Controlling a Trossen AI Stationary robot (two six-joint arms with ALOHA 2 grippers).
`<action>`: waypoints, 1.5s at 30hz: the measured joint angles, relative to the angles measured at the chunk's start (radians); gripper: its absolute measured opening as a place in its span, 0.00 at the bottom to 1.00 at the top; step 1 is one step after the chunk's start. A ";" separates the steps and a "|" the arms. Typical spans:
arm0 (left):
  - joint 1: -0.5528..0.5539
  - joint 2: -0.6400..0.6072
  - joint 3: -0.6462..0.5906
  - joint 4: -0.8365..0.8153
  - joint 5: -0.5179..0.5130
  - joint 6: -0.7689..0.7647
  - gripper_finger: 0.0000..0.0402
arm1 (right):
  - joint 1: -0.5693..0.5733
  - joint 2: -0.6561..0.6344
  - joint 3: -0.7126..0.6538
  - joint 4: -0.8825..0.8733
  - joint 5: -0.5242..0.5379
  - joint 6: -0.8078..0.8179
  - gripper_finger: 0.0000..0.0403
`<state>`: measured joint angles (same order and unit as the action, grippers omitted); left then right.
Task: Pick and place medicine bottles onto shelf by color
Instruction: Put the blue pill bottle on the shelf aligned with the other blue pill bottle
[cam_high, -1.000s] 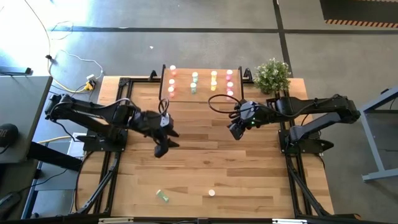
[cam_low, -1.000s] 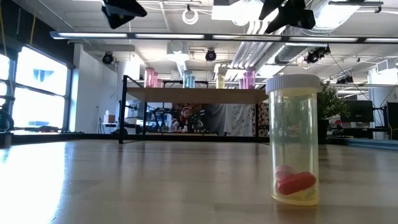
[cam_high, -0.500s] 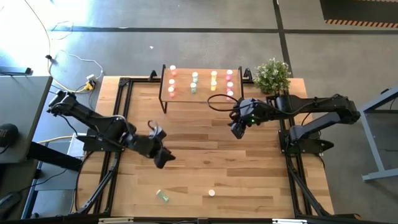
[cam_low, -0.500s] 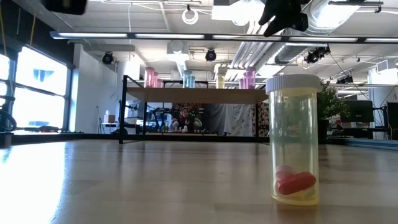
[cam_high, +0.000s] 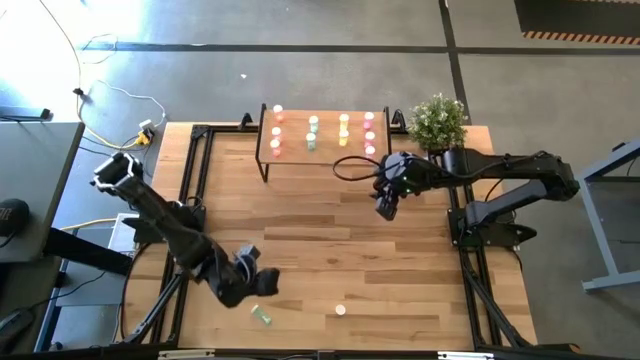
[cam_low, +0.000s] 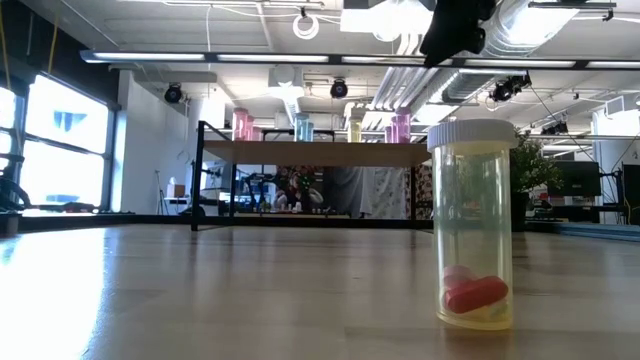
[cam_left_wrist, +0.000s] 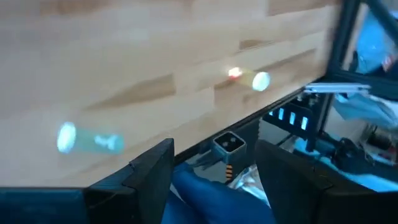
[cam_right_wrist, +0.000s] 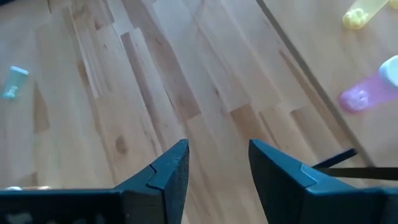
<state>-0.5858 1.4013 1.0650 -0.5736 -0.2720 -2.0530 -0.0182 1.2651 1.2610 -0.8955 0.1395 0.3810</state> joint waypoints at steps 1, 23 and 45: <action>-0.011 0.021 0.005 0.005 0.001 -0.041 0.54 | -0.005 0.000 0.000 0.000 0.000 -0.015 0.39; -0.103 0.385 0.166 -0.025 0.136 -0.267 0.50 | -0.056 0.000 0.000 -0.005 0.008 -0.163 0.39; -0.104 0.468 0.185 0.031 0.144 -0.287 0.48 | -0.056 0.000 0.000 -0.005 0.008 -0.206 0.39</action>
<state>-0.6899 1.8690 1.2495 -0.5422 -0.1281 -2.3400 -0.0742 1.2648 1.2610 -0.9009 0.1474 0.1745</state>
